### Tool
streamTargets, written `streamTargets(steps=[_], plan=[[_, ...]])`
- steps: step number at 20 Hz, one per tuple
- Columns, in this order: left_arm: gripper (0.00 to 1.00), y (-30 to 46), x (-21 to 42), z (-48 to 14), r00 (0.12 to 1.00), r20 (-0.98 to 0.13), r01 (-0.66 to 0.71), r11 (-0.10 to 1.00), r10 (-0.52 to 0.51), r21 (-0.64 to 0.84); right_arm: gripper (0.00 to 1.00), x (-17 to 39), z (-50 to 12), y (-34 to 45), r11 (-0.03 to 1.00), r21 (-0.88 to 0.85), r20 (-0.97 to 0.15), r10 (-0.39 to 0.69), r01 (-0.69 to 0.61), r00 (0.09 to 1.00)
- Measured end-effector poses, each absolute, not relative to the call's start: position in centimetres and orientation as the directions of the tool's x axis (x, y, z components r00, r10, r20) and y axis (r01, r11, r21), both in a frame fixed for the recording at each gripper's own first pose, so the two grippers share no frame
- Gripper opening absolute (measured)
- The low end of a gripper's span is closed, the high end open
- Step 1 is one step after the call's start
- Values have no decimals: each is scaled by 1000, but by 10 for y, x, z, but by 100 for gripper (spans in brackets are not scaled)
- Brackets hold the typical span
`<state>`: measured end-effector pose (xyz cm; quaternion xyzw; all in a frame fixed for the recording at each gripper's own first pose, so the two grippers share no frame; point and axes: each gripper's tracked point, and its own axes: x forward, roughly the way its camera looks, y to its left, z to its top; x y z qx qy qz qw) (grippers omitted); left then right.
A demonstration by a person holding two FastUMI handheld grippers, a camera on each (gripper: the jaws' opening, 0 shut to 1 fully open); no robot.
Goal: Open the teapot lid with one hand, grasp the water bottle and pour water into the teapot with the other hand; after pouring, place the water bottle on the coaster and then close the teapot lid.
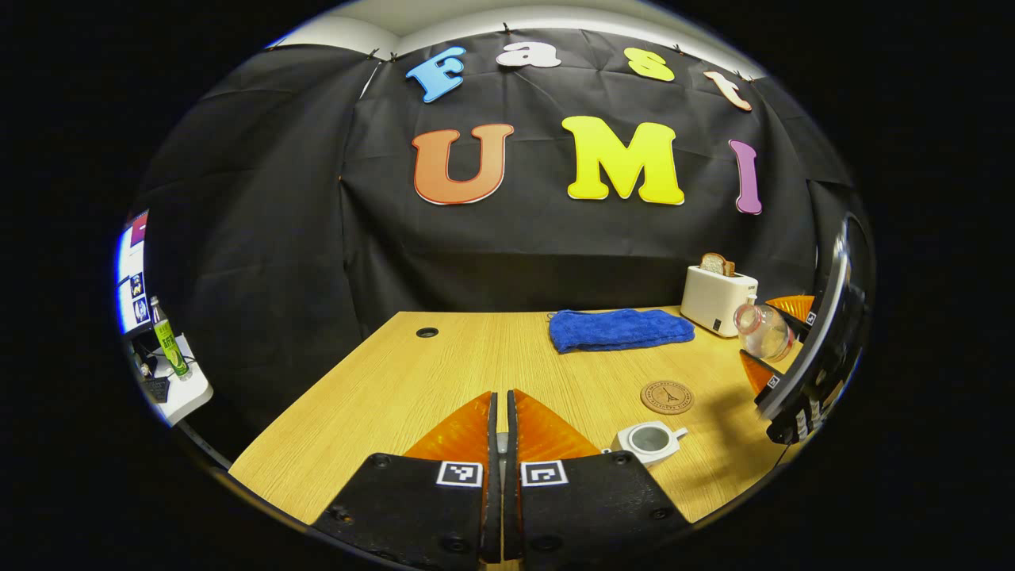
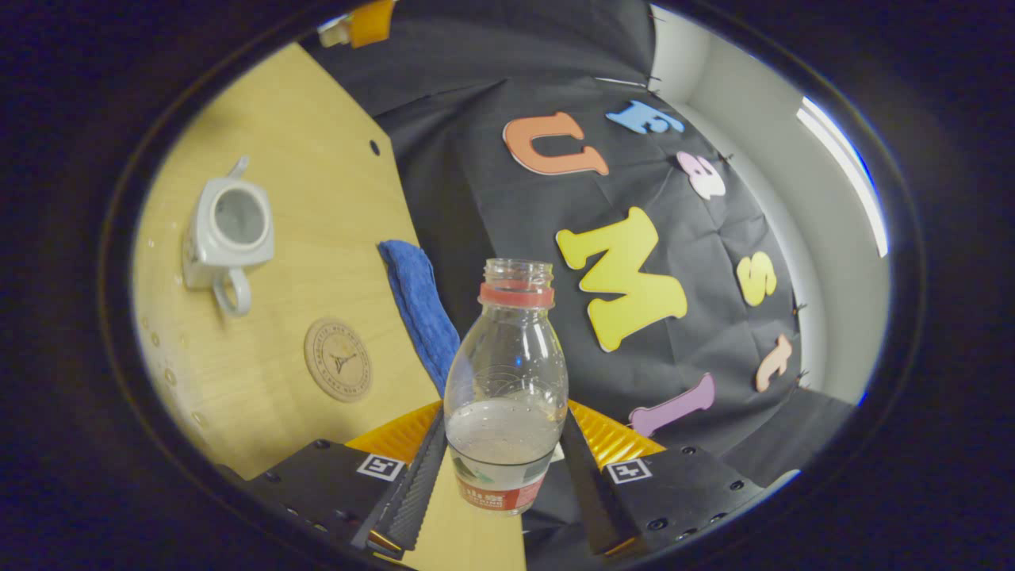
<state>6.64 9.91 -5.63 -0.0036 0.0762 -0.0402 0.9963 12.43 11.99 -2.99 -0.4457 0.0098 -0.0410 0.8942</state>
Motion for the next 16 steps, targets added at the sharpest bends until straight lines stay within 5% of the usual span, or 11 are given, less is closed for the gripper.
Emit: streamTargets(steps=[8,11,16], plan=[[4,96,66,-53,986,-140,91,996,-92,-19,80,172,-25,154,965,-258,-3,51,-50,999],[4,99,69,-58,985,-149,86,996,-89,-25,80,190,-32,168,993,-39,-42,110,-112,993],[4,106,75,-69,981,-178,72,997,-78,-40,79,210,-49,174,988,65,-86,145,-140,986]])
